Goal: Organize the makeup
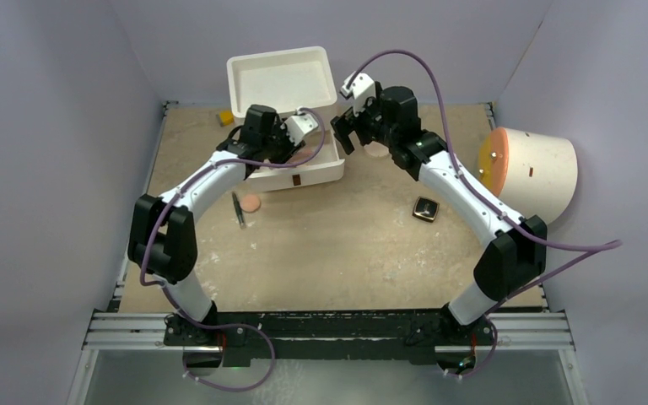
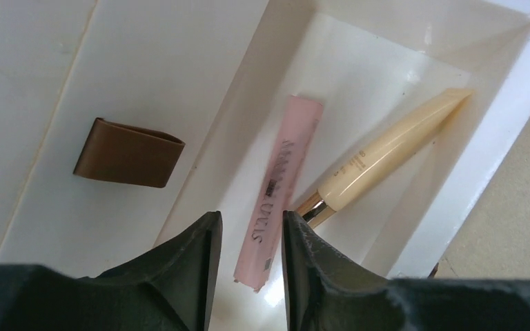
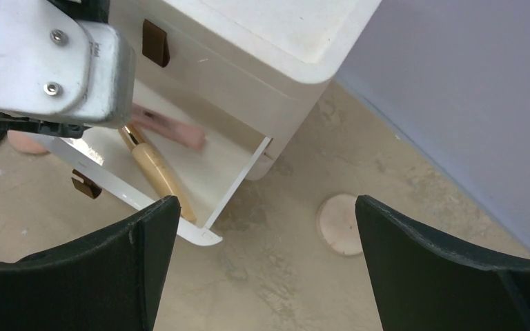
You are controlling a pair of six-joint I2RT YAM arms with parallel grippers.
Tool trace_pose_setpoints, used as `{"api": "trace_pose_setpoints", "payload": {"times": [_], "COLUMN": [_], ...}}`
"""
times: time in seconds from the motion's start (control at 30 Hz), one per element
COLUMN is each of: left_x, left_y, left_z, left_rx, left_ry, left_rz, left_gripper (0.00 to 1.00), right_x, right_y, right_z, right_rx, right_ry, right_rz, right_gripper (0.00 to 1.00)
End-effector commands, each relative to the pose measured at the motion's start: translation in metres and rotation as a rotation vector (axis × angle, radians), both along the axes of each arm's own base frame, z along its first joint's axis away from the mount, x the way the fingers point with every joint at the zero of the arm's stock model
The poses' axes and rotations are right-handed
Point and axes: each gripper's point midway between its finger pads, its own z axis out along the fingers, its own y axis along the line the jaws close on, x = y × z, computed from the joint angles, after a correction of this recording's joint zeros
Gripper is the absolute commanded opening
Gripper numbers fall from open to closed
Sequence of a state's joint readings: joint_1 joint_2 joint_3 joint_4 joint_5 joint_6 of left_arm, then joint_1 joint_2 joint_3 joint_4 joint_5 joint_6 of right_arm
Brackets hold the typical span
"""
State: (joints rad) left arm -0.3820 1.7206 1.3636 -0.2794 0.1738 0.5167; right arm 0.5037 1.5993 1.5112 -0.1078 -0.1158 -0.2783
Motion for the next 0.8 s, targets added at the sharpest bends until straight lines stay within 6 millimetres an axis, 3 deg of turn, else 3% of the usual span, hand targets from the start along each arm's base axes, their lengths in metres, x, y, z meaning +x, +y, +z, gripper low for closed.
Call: {"api": "trace_pose_setpoints", "payload": {"times": [0.0,0.17,0.4,0.53,0.63,0.77], "left_x": [0.011,0.014,0.007,-0.002,-0.005,-0.014], "left_y": [0.000,-0.001,-0.010,-0.007,0.013,0.064], "left_z": [0.027,0.057,0.155,0.202,0.218,0.198], "left_rx": [-0.017,-0.078,-0.283,-0.364,-0.375,-0.356], "left_ry": [-0.071,-0.143,-0.332,-0.395,-0.409,-0.339], "left_rz": [0.027,0.056,0.060,0.082,0.195,0.523], "left_gripper": [0.42,0.56,0.78,0.83,0.84,0.85], "right_x": [0.000,0.007,0.000,-0.014,-0.027,-0.040], "right_y": [-0.004,-0.011,0.011,0.034,0.057,0.078], "right_z": [0.011,0.015,0.007,-0.007,-0.016,-0.025], "right_rx": [0.038,0.065,0.114,0.091,0.075,0.054], "right_ry": [-0.014,-0.015,0.043,0.062,0.082,0.093], "right_rz": [-0.051,-0.125,-0.128,-0.113,-0.082,-0.046], "right_gripper": [0.99,0.99,0.99,0.99,0.99,0.99]}}
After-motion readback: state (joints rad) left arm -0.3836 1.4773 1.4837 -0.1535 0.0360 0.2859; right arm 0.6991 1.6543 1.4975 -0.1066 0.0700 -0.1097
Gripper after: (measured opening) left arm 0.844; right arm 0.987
